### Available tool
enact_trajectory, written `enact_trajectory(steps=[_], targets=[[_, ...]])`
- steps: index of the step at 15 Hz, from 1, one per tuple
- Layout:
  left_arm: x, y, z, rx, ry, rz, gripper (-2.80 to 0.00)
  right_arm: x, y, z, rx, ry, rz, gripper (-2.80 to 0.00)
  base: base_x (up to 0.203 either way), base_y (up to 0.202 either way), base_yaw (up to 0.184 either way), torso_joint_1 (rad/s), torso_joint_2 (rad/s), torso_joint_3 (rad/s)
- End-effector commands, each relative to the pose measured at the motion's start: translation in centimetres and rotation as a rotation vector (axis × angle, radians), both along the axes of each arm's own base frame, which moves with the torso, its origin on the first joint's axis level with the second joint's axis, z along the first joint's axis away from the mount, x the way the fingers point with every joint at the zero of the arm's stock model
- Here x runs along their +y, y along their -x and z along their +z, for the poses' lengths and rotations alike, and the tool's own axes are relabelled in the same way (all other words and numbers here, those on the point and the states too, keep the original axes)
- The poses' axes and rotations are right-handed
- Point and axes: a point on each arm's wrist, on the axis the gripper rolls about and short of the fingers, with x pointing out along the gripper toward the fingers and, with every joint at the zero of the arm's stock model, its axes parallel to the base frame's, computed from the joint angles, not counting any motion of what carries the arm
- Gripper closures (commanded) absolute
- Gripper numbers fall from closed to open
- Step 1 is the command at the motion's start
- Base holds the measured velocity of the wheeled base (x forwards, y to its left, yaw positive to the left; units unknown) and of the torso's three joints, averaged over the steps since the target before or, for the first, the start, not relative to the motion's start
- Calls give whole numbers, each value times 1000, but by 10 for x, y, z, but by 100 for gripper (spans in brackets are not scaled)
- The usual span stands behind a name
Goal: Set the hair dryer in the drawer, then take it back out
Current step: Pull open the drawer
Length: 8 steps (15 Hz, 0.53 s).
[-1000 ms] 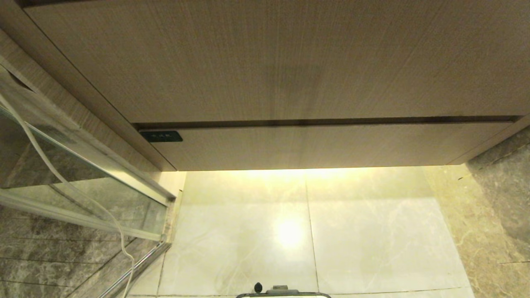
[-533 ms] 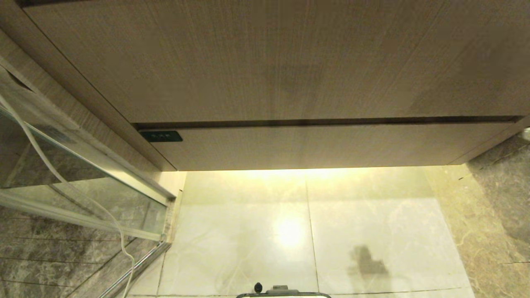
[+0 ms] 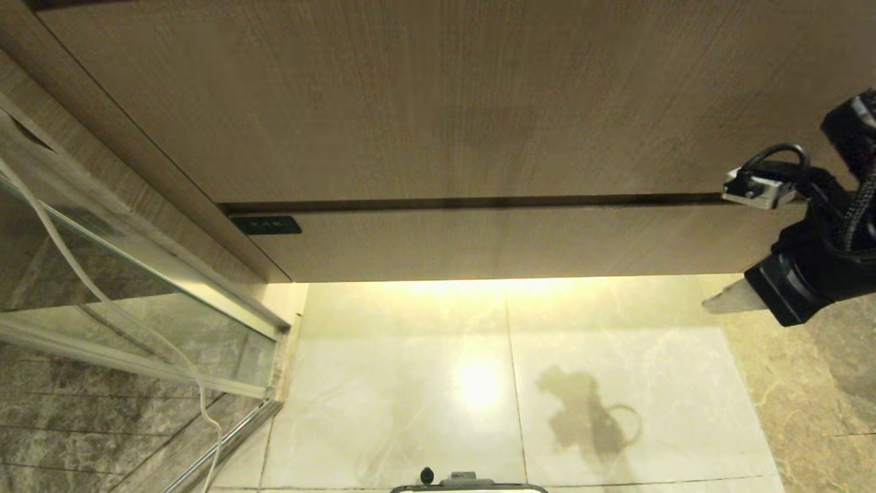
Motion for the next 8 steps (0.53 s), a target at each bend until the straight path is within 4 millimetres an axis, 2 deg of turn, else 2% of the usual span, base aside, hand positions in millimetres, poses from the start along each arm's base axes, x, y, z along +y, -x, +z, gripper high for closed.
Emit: enact_trajectory(steps=[1,4,8], targets=[[0,0,0,0,0,0,0,5,-19,-26,29,151,185,-280,0,0,0,0,0,0],[0,0,0,1,0,0,0,8,-25,-55,-40,259,340,-280,0,0,0,0,0,0],[0,0,0,1,0,0,0,13,-34,-75,-335,419,511,-280,0,0,0,0,0,0]])
